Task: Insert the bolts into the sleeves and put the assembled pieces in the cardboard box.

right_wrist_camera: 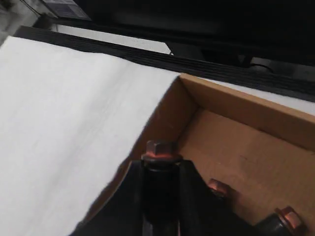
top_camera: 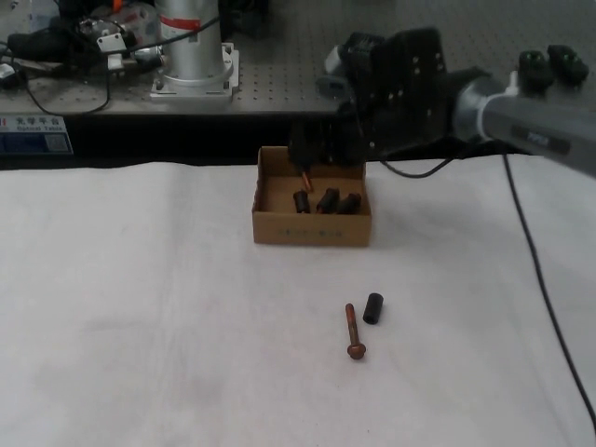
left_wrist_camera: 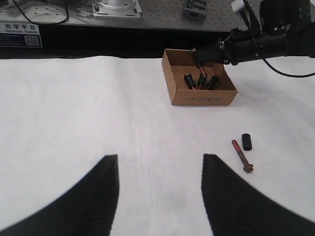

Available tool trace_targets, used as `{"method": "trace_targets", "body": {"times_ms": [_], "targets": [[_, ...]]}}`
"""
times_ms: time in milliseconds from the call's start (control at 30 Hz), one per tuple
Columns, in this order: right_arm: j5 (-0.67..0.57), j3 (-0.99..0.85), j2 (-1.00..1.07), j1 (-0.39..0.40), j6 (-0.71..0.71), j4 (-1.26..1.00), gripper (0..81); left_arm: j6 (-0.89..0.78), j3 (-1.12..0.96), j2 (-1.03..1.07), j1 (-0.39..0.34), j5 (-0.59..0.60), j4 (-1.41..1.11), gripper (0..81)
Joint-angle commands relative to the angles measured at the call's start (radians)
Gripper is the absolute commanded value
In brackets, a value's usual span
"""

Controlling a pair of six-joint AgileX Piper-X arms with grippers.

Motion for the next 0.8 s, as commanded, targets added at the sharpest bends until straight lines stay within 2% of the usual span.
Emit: {"method": "trace_targets", "body": {"times_ms": [0, 167, 233, 333, 400, 467, 600, 767], "targets": [[0.041, -0.077, 0.049, -0.004, -0.004, 0.033, 2.8, 0.011, -0.007, -0.006, 0.005, -0.011, 0.003, 37.7], [0.057, -0.078, 0.066, -0.004, -0.009, 0.065, 2.8, 0.011, -0.007, -0.006, 0.005, -0.011, 0.003, 37.7], [0.057, -0.078, 0.066, -0.004, -0.020, 0.098, 0.5, 0.011, -0.007, -0.006, 0.005, -0.011, 0.003, 37.7], [0.057, -0.078, 0.057, -0.004, -0.062, 0.148, 18.1, 0.011, -0.007, -0.006, 0.005, -0.011, 0.003, 37.7], [0.062, -0.078, 0.049, -0.004, -0.062, 0.177, 34.4, 0.011, -0.007, -0.006, 0.005, -0.011, 0.003, 37.7], [0.086, -0.078, 0.043, -0.004, -0.068, 0.211, 40.6, 0.011, -0.007, -0.006, 0.005, -0.011, 0.003, 37.7], [0.087, -0.078, 0.019, -0.004, -0.122, 0.288, 36.3, 0.011, -0.007, -0.006, 0.005, -0.011, 0.003, 37.7], [0.087, -0.078, -0.046, -0.004, -0.139, 0.407, 35.9, 0.041, -0.007, -0.006, 0.005, -0.011, -0.002, 37.7]]}}
